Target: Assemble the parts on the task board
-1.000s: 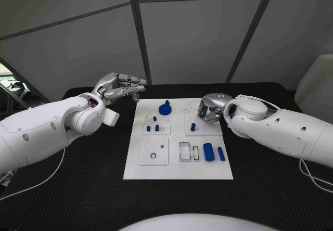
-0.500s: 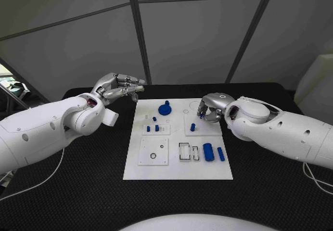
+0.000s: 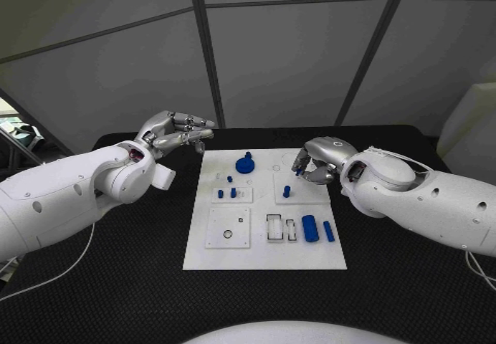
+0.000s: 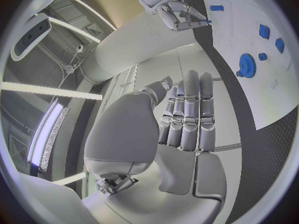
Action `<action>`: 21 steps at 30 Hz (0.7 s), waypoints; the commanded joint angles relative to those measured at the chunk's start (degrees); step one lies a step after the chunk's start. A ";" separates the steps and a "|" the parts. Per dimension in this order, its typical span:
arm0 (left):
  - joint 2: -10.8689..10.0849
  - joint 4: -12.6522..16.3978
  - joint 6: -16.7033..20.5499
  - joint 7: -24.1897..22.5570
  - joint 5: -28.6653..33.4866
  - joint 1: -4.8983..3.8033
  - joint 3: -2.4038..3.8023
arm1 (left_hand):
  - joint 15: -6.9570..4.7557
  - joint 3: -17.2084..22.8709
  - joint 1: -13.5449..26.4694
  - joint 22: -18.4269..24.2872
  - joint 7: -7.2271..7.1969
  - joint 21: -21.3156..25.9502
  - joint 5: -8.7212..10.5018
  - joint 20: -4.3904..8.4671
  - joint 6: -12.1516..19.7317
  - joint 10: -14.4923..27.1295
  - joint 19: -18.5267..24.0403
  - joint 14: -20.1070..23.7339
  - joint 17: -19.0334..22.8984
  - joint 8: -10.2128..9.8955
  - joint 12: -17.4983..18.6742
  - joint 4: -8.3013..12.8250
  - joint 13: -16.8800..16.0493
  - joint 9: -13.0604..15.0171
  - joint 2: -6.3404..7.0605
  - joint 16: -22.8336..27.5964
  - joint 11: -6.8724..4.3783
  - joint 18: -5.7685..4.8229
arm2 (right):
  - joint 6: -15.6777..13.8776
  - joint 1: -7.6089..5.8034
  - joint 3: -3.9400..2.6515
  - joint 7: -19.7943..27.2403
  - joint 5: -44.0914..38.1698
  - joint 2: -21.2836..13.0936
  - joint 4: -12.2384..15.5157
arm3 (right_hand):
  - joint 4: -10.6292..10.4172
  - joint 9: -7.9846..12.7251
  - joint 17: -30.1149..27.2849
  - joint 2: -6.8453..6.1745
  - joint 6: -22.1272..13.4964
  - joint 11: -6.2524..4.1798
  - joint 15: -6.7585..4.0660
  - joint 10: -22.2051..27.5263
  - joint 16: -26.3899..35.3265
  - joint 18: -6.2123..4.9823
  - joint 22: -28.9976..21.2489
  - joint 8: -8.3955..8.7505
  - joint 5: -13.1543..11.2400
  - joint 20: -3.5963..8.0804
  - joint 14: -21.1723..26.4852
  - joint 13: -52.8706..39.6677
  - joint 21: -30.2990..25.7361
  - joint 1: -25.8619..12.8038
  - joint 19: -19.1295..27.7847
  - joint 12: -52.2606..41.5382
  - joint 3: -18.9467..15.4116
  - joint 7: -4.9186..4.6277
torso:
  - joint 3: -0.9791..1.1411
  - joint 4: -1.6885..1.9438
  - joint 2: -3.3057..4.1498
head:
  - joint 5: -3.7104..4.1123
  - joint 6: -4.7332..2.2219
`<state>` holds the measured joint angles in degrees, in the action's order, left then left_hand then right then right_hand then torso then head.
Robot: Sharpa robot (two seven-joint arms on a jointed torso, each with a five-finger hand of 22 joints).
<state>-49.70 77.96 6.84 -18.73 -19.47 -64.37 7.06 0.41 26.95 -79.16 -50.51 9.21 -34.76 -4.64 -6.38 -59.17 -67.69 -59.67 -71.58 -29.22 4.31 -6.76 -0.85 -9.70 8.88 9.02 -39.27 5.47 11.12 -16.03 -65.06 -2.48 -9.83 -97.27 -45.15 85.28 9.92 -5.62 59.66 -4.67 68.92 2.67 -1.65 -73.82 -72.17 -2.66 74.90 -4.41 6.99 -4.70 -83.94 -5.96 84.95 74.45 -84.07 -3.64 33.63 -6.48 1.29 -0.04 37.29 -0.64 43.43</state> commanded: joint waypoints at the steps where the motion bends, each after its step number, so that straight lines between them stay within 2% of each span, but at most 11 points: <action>1: 0.24 -0.06 -0.69 -0.28 0.45 -0.08 0.05 | 0.37 -0.28 0.45 0.07 0.35 0.34 0.12 -0.41 0.15 0.26 -0.07 -0.18 0.07 -0.13 0.19 0.09 -0.05 0.05 0.04 0.27 0.03 -0.70 | -2.68 -0.13 -0.14 0.40 1.45 -0.15 2.67 | -0.05 -0.09 -0.02 -0.02 0.44 0.05 -0.36 -0.31 -0.39 0.99 9.09 0.16 0.05 0.46 -1.04 0.10 0.24 -0.57 -2.39 0.01 0.26 0.15 | 0.00 0.00 0.03 | -0.20 0.03; 7: 0.88 -0.36 -0.86 -0.24 0.62 -0.08 0.05 | 0.38 -0.32 0.50 0.11 0.35 0.40 0.12 -0.42 0.16 0.28 -0.09 -0.20 0.08 -0.15 0.19 0.05 -0.06 0.06 0.03 0.32 0.04 -0.70 | -2.28 -0.11 -0.17 1.00 2.45 1.63 6.57 | -0.05 -0.09 -0.02 -0.02 0.44 0.05 -0.36 -0.31 -0.39 0.99 9.09 0.16 0.05 0.46 -1.04 0.10 0.24 -0.57 -2.39 0.01 0.26 0.15 | 0.01 0.06 0.11 | -1.01 0.27; 10: 1.25 -0.45 -0.93 -0.24 0.65 -0.09 0.05 | 0.38 -0.32 0.50 0.11 0.35 0.40 0.12 -0.42 0.16 0.28 -0.09 -0.20 0.08 -0.15 0.19 0.05 -0.06 0.06 0.03 0.32 0.04 -0.70 | -1.69 -0.06 -0.09 1.38 2.63 3.36 7.55 | -0.04 -0.09 -0.07 -0.05 0.44 0.05 -0.36 -0.29 -0.37 0.99 9.06 0.18 0.05 0.46 -1.03 0.11 0.21 -0.61 -2.37 0.01 0.27 0.15 | -0.07 0.12 0.11 | -1.57 0.56; 13: 1.57 -0.54 -1.00 -0.24 0.67 -0.09 0.05 | 0.38 -0.32 0.50 0.11 0.35 0.40 0.12 -0.42 0.16 0.28 -0.09 -0.20 0.08 -0.15 0.19 0.05 -0.06 0.06 0.03 0.32 0.04 -0.70 | -0.71 0.38 0.06 1.60 2.61 4.93 8.07 | -0.05 -0.09 -0.18 -0.08 0.41 0.06 -0.36 -0.24 -0.32 0.96 8.98 0.21 0.02 0.46 -1.02 0.13 0.15 -0.69 -2.32 0.04 0.29 0.14 | -0.02 0.06 0.15 | -2.11 0.65; 18: 2.11 -0.58 -1.12 -0.19 0.68 -0.10 0.04 | 0.39 -0.38 0.56 0.18 0.36 0.50 0.09 -0.44 0.18 0.31 -0.11 -0.22 0.09 -0.18 0.20 -0.01 -0.08 0.06 0.01 0.39 0.05 -0.70 | 0.49 1.83 1.40 2.12 2.13 7.55 7.63 | -0.08 -0.07 -0.24 -0.10 0.34 0.08 -0.35 -0.15 -0.31 0.98 9.03 0.29 -0.07 0.46 -1.01 0.17 0.19 -0.83 -2.35 0.07 0.35 0.12 | -0.04 0.02 0.12 | -3.18 1.04; 21: 2.29 -0.60 -1.13 -0.13 0.68 -0.10 0.02 | 0.39 -0.38 0.56 0.18 0.36 0.50 0.09 -0.44 0.18 0.31 -0.11 -0.22 0.09 -0.18 0.20 -0.01 -0.08 0.06 0.01 0.39 0.05 -0.70 | 0.98 2.93 1.75 2.37 2.00 8.79 6.95 | -0.08 -0.07 -0.24 -0.10 0.34 0.08 -0.35 -0.15 -0.31 0.98 9.03 0.29 -0.07 0.46 -1.01 0.17 0.19 -0.83 -2.35 0.07 0.35 0.12 | -0.02 0.03 0.14 | -3.82 1.29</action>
<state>-47.51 77.35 6.38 -18.66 -19.29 -64.37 7.04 0.61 26.95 -79.17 -50.38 9.21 -34.54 -4.64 -6.38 -59.17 -67.70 -59.67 -71.78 -29.18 4.31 -6.76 -0.85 -9.68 8.87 9.02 -39.27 5.46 11.12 -16.32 -62.34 -0.77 -8.56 -95.18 -36.73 92.48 9.94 -5.65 59.47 -4.91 68.90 2.67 -1.65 -73.81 -72.17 -2.67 74.90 -4.09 6.99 -4.71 -83.94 -5.82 84.95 74.23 -84.06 -3.64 33.61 -6.48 1.24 0.03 37.40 -4.02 44.54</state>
